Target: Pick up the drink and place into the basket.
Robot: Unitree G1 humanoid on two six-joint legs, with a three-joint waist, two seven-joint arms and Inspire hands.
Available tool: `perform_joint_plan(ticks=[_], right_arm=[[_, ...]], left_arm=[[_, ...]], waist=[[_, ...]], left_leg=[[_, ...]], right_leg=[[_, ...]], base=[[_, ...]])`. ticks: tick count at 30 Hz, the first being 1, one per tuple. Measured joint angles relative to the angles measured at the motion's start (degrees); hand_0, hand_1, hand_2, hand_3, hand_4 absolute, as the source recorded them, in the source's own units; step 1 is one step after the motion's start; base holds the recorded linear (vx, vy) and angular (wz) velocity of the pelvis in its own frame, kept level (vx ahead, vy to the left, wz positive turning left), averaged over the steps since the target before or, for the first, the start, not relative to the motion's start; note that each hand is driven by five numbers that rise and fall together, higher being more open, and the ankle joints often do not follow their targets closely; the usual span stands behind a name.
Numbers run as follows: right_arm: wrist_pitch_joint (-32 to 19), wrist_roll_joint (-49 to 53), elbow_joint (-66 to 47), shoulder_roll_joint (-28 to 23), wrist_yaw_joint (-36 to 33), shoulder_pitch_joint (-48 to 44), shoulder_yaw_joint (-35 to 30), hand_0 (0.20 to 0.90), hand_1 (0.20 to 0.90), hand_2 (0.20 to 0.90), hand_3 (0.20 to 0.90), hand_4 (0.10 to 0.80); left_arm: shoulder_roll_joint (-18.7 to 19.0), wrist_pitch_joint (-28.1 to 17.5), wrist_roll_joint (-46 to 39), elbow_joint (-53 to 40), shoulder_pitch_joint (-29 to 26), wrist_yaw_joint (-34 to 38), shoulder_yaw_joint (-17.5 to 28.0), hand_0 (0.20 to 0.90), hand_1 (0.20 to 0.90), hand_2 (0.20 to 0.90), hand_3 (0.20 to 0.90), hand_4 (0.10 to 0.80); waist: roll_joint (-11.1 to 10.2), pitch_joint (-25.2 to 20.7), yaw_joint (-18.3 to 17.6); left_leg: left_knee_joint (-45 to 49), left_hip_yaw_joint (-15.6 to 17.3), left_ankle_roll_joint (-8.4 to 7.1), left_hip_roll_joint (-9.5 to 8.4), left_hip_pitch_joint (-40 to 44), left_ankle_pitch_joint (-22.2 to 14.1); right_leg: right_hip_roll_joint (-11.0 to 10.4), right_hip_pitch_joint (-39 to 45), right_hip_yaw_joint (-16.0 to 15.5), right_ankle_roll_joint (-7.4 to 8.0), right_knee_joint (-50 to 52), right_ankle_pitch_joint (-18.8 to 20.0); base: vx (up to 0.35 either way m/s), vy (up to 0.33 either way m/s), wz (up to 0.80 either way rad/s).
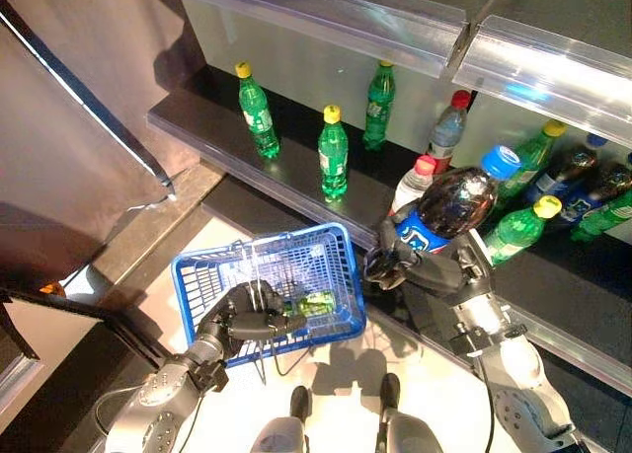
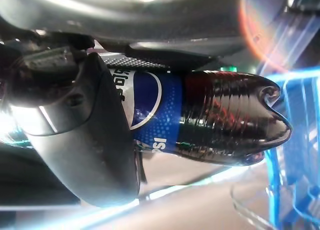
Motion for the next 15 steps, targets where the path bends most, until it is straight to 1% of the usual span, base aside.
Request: perform_joint_plan(ticks=[5,7,8,10,12,15], right_arm=[[0.00,-0.01,0.00,-0.78,-0.51,-2.23,3.29,0.300,0.300,0.300,0.200,0.100],[-0.03,0.02,0.00,-0.75,-1.29,-3.37,4.49,0.300,0.300,0.300,0.200,0.100],[-0.02,0.02,0.00,-0.58,-2.19,-4.22,5.31,0.300,0.300,0.300,0.200,0.100],[-0.03,0.30,0.00,-0.51,-3.34,-5.76,6.87,0.300,0.300,0.300,0.200,0.100],[-0.03,1.45,0.05,-0.17,-4.38,-6.63,8.60,0.300,0.300,0.300,0.200,0.100],[-0.03,1.76,0.33,0.17,-5.69,-6.95,12.01,0.300,0.300,0.300,0.200,0.100]], left_arm=[[2.19,5.53,-1.27,-0.91,-0.74,-2.11,-0.58,0.300,0.300,0.300,0.200,0.100],[3.59,6.82,-1.96,-0.91,-0.87,-2.18,-1.49,0.300,0.300,0.300,0.200,0.100],[4.95,7.29,-2.56,-0.91,-1.50,-2.18,-2.99,0.300,0.300,0.300,0.200,0.100],[6.14,7.64,-4.23,-0.91,-2.79,-2.18,-6.11,0.300,0.300,0.300,0.200,0.100],[6.28,7.64,-4.62,-0.92,-4.36,-2.16,-8.82,0.300,0.300,0.300,0.200,0.100],[6.26,7.49,-5.92,-0.96,-5.86,-2.14,-11.43,0.300,0.300,0.300,0.200,0.100]], waist=[[0.10,0.02,1.12],[0.10,0.02,1.27],[0.11,0.02,1.35],[0.15,0.00,1.26],[0.18,0.01,1.50],[0.21,0.00,1.53]], left_leg=[[0.01,-0.14,0.00,-0.04,-0.09,0.01],[0.02,-0.28,0.02,-0.10,-0.08,0.04],[0.02,-0.51,0.03,-0.17,-0.10,0.11],[0.03,-1.25,0.09,-0.40,-0.46,0.40],[0.03,-1.65,0.12,-0.53,-0.60,0.58],[0.14,-2.08,0.15,-0.68,-0.42,0.60]], right_leg=[[-0.04,0.04,-0.17,0.03,-0.05,-0.02],[-0.11,0.15,-0.27,0.05,-0.05,-0.04],[-0.18,0.25,-0.45,0.08,-0.05,-0.06],[-0.49,0.34,-1.25,0.14,-0.03,-0.09],[-0.63,0.41,-1.59,0.14,-0.01,-0.09],[-0.77,0.84,-1.91,0.24,0.00,-0.16]], base=[[0.001,0.006,0.01],[0.017,0.021,0.04],[0.014,0.022,0.10],[0.012,0.027,0.19],[0.027,0.031,0.14],[0.035,0.023,0.06]])
